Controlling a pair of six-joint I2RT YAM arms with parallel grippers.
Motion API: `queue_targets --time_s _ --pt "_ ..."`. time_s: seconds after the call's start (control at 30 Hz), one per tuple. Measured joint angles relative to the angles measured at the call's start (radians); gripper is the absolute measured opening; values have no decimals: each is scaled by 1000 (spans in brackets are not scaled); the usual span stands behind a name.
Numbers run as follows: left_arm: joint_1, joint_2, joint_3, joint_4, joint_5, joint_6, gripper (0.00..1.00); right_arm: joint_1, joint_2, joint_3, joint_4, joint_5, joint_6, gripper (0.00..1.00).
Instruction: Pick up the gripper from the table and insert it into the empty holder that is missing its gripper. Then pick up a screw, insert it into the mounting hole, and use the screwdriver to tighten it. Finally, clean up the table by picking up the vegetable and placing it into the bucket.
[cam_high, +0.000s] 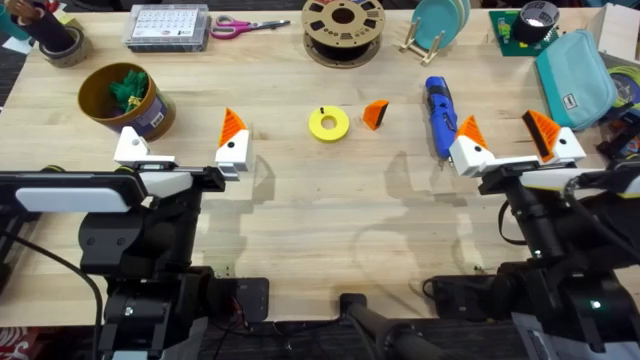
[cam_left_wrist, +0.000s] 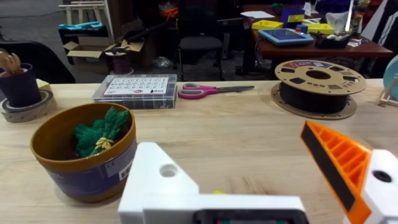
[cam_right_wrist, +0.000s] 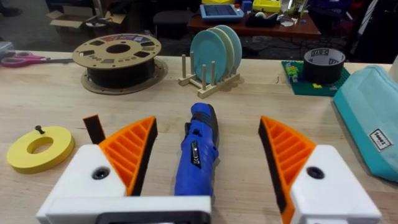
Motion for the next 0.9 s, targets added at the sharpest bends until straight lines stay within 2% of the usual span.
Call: queue_targets --time_s 0.33,0.47,0.6,0.73,0.9 --pt "0 0 1 34 0 0 985 0 0 0 42 0 -1 998" --pt "0 0 33 -19 0 1 985 0 0 14 61 0 1 998" --pt "0 1 141 -102 0 2 985 0 0 82 47 0 1 998" --pt "0 34 267 -167 0 4 985 0 21 219 -26 0 1 998" --pt "0 159 434 -290 0 4 985 0 128 398 -180 0 1 998"
